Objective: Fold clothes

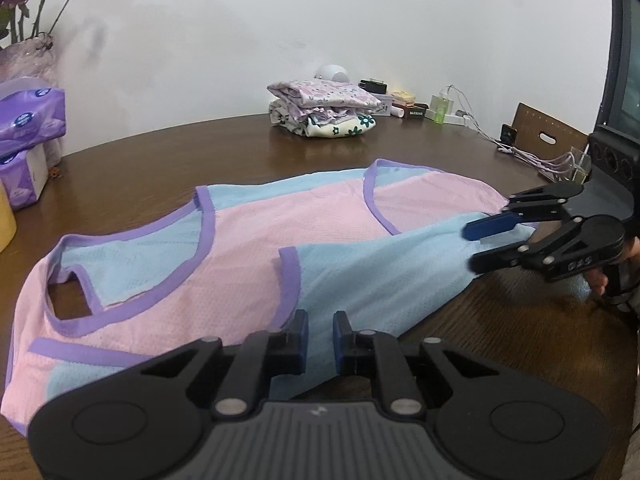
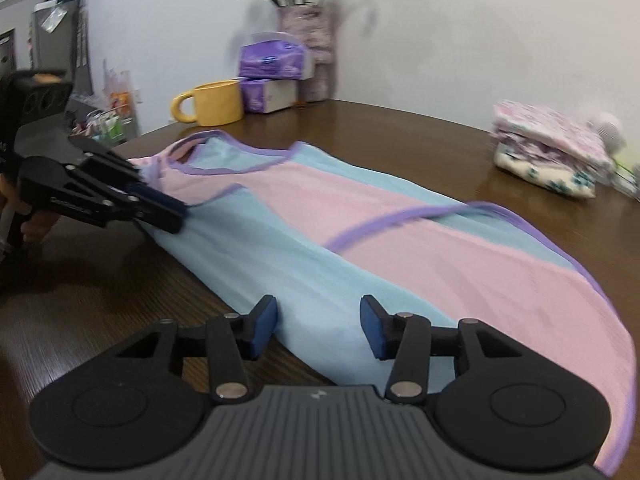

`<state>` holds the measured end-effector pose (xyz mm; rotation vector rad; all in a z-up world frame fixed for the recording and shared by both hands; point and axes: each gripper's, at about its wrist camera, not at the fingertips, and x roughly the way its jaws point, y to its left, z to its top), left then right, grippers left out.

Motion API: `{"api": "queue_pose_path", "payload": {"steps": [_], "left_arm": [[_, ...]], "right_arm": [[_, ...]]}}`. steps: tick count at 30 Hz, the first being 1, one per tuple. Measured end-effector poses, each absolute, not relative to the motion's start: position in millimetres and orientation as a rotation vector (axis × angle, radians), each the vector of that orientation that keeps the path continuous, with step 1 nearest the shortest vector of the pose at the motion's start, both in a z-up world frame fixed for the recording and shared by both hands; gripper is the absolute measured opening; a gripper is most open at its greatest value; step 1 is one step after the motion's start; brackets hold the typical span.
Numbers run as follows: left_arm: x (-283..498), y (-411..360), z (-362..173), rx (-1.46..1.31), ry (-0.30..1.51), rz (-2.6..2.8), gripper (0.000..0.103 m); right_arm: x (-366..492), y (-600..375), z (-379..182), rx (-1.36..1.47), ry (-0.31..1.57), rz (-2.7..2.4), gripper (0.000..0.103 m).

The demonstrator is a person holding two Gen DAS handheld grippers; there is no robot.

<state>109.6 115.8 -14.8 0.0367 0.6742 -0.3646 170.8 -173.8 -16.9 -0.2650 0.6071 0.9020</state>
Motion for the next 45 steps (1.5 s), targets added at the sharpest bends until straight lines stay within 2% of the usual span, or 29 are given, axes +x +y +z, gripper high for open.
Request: {"api": "queue_pose_path", "payload": {"steps": [5, 8, 13, 17, 19, 21, 33, 38, 39, 40, 41, 42, 43, 45], "left_arm": [[109, 109, -13, 0.048, 0.681, -0.329, 0.012], [113, 101, -4, 0.060, 0.679, -0.320, 0.022], [139, 80, 9, 0.089, 0.651, -0.367, 0.022], [168, 71, 2, 0.087, 0.690, -0.365, 0.019], [177, 75, -5, 0.058, 0.708, -0.337, 0.011], [179, 82, -12, 0.020, 0.725, -0.333, 0.009], [169, 90, -16, 0.062, 0.664, -0.258, 0.008], [164, 87, -14, 0.037, 0.627, -0.271, 0.025], [162, 87, -12, 0.024, 0.617, -0.270, 0.036], [160, 87, -11, 0.011, 0.605, -0.266, 0.051], [155, 86, -7, 0.000, 0.583, -0.252, 0.059], [151, 84, -4, -0.005, 0.559, -0.239, 0.071], [146, 82, -2, -0.008, 0.537, -0.229, 0.078], [136, 75, 1, -0.019, 0.507, -0.207, 0.081]], "right_arm": [[175, -204, -18, -0.264, 0.606, 0.848, 0.046], [181, -217, -17, -0.214, 0.620, 0.834, 0.046], [186, -217, -5, -0.148, 0.574, 0.849, 0.046], [193, -202, -6, -0.151, 0.590, 0.847, 0.046], [195, -196, -10, -0.167, 0.612, 0.841, 0.046], [198, -197, -15, -0.162, 0.633, 0.821, 0.046], [203, -208, -20, -0.107, 0.645, 0.813, 0.048], [199, -205, -19, -0.118, 0.642, 0.820, 0.059], [198, -205, -19, -0.114, 0.640, 0.821, 0.060], [197, -205, -18, -0.110, 0.638, 0.822, 0.061], [197, -205, -18, -0.105, 0.637, 0.823, 0.062], [196, -206, -18, -0.100, 0.631, 0.823, 0.062], [193, -207, -16, -0.094, 0.614, 0.817, 0.062], [186, -207, -13, -0.092, 0.572, 0.804, 0.069]]}}
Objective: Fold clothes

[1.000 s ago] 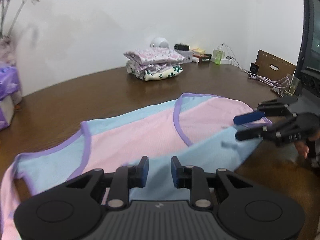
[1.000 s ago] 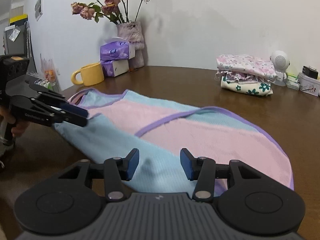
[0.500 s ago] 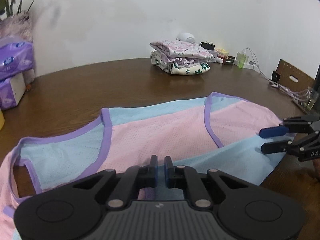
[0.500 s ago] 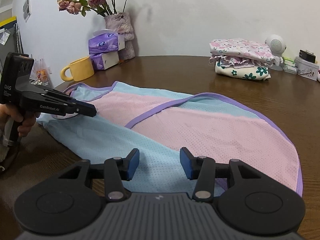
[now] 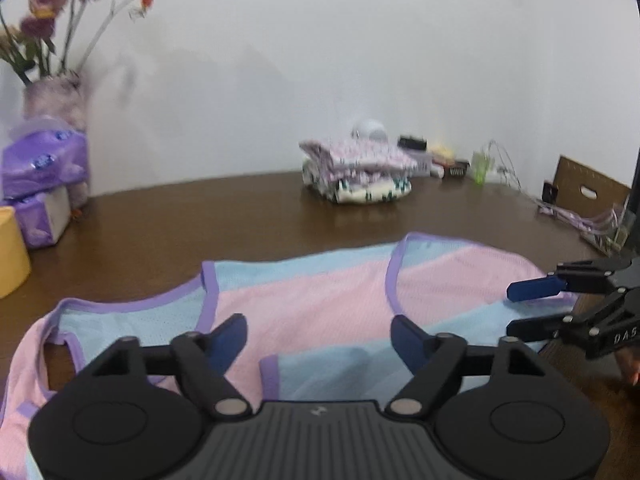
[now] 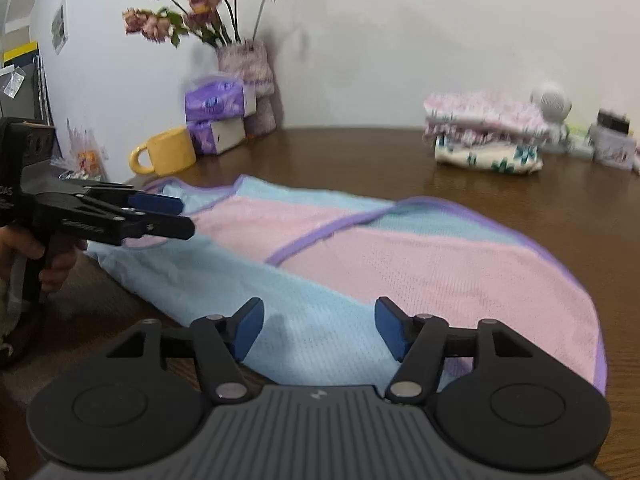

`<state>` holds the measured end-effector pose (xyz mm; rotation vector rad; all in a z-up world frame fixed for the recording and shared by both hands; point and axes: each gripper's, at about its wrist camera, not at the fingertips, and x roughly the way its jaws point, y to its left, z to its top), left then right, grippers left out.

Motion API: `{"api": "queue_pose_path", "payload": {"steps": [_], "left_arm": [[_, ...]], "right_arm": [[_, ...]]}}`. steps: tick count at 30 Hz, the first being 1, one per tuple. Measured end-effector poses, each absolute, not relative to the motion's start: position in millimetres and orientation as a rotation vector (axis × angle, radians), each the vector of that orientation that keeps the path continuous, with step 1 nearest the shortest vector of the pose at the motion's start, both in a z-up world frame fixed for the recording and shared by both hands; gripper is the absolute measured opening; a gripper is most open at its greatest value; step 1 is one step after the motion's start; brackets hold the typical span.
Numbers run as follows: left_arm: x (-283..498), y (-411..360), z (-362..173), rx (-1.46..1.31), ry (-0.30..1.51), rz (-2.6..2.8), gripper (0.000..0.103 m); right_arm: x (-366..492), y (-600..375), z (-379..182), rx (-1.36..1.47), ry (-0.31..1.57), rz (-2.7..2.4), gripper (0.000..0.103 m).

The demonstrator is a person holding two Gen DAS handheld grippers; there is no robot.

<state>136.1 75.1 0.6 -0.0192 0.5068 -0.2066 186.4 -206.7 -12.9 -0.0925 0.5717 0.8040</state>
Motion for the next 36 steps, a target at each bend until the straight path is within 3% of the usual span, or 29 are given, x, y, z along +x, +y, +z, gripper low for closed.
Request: {"api": "queue_pose_path", "payload": {"steps": [4, 7, 14, 36], "left_arm": [[126, 67, 1, -0.086, 0.510, -0.168, 0.089], [123, 65, -2, -0.144, 0.541, -0.137, 0.090], [123, 64, -8, -0.187, 0.611, -0.013, 0.091], [127, 62, -19, -0.168, 0.657, 0.014, 0.091]], "right_arm": [[181, -199, -11, -0.066, 0.545, 0.760, 0.082], [177, -190, -10, -0.059, 0.535, 0.747, 0.102], [173, -178, -8, 0.046, 0.542, 0.641, 0.103], [181, -163, -25, -0.061, 0.676, 0.538, 0.103]]}}
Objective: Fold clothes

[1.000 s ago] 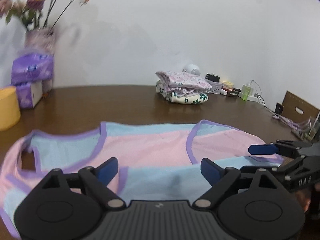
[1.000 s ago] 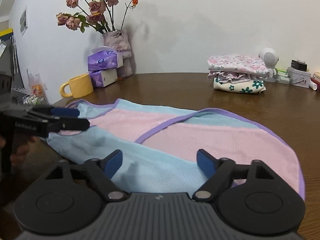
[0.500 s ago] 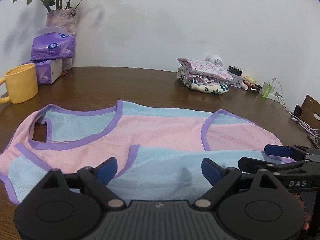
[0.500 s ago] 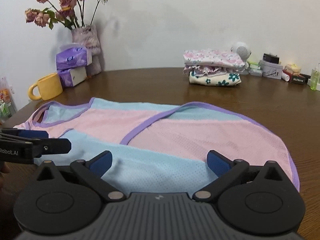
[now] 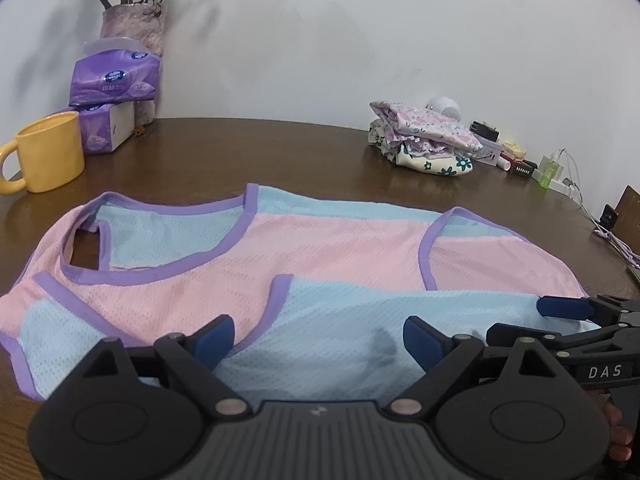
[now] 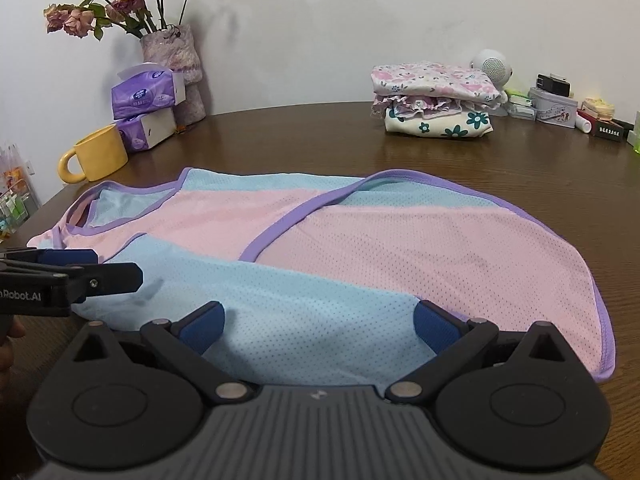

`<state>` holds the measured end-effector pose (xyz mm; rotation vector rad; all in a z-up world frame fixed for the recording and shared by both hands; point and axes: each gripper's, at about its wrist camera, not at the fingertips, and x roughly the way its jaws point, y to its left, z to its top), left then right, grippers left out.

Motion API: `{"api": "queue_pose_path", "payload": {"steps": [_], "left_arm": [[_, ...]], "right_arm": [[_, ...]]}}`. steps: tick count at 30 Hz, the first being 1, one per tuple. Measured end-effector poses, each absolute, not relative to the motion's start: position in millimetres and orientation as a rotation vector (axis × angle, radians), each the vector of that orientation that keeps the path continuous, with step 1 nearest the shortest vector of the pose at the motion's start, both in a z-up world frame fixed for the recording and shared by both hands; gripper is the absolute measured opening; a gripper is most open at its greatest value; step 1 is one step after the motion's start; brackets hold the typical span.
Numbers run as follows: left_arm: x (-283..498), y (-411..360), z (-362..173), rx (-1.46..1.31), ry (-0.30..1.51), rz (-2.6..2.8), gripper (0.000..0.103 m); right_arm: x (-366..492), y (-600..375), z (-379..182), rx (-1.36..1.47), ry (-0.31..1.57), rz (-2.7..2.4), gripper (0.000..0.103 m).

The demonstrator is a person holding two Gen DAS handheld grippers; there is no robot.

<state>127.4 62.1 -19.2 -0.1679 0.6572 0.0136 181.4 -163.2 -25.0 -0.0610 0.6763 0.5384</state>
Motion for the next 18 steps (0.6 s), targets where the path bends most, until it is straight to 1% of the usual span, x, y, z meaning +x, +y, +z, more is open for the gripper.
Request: {"api": "queue_pose_path", "payload": {"steps": [5, 9, 18], "left_arm": [[126.4, 61.7, -19.2, -0.168, 0.655, 0.010, 0.092], [126.7, 62.1, -19.7, -0.169, 0.653, -0.001, 0.096], [126.3, 60.7, -21.3, -0.158, 0.650, -0.013, 0.099]], "right_arm": [[181.5, -162.4, -25.1, -0.068, 0.678, 0.536, 0.103], [181.9, -162.1, -25.3, -0.073, 0.679, 0.535, 0.103], [182.5, -162.4, -25.6, -0.070, 0.680, 0.537, 0.103]]}}
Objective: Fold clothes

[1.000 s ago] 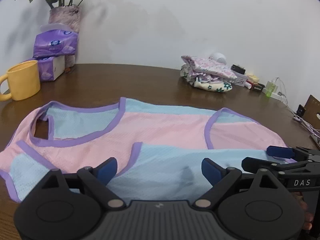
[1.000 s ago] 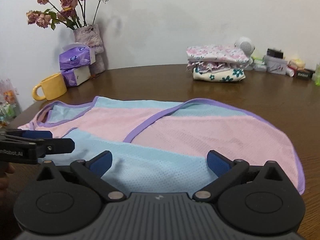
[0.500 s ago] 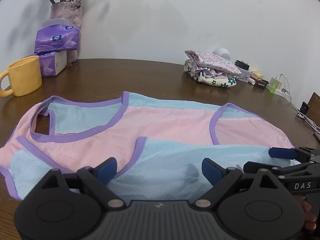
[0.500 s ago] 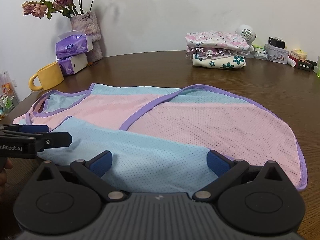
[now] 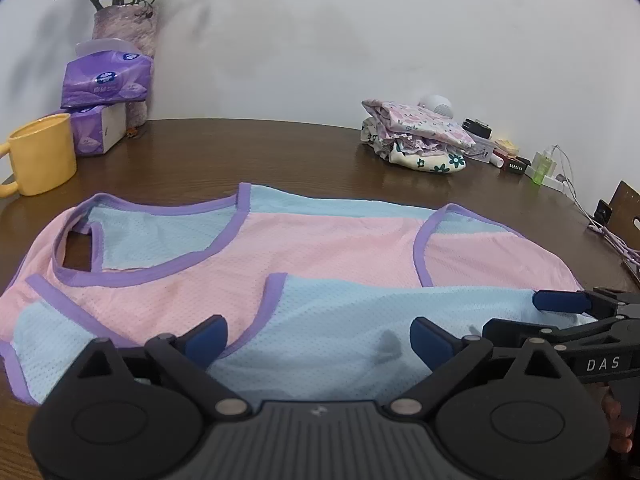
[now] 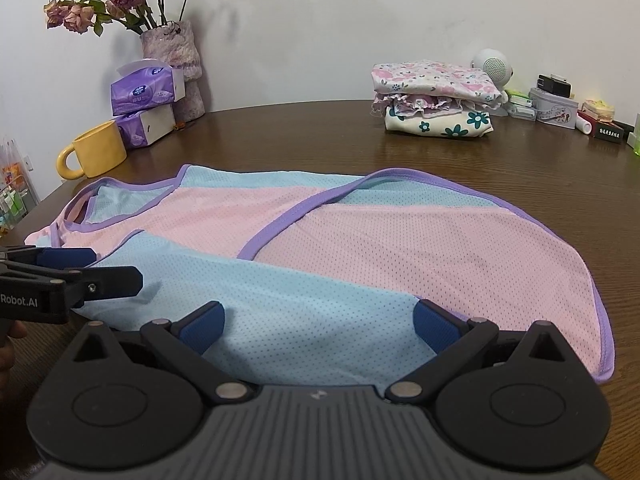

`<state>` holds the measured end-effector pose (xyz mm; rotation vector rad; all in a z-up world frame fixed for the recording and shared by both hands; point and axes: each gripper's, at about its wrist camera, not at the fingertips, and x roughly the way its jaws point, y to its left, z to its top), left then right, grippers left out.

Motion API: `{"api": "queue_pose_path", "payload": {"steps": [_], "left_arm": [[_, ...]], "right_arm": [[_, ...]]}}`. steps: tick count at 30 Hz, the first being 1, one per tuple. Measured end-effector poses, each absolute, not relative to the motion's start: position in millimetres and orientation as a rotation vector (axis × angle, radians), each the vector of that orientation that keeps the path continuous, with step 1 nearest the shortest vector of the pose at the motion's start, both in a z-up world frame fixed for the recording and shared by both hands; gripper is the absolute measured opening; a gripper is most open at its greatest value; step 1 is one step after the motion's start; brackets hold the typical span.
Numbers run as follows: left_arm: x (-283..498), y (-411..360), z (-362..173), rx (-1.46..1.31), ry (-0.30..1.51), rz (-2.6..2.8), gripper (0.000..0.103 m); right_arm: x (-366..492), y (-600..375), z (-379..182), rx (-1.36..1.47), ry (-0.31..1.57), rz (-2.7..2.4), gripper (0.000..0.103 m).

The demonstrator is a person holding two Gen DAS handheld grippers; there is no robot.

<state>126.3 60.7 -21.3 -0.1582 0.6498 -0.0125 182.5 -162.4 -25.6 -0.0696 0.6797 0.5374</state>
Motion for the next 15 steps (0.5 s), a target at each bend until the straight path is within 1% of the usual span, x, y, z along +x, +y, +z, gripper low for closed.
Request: {"api": "queue_pose_path", "payload": {"steps": [4, 15], "left_arm": [[126.9, 60.7, -21.8, -0.158, 0.650, -0.022, 0.102], [126.7, 62.5, -23.0, -0.167, 0.640, -0.037, 0.103]], "right_arm": [[182.6, -161.8, -26.0, -0.069, 0.680, 0.538, 0.103], [183.4, -162.2, -26.4, -0.071, 0.679, 0.539, 0.102]]}}
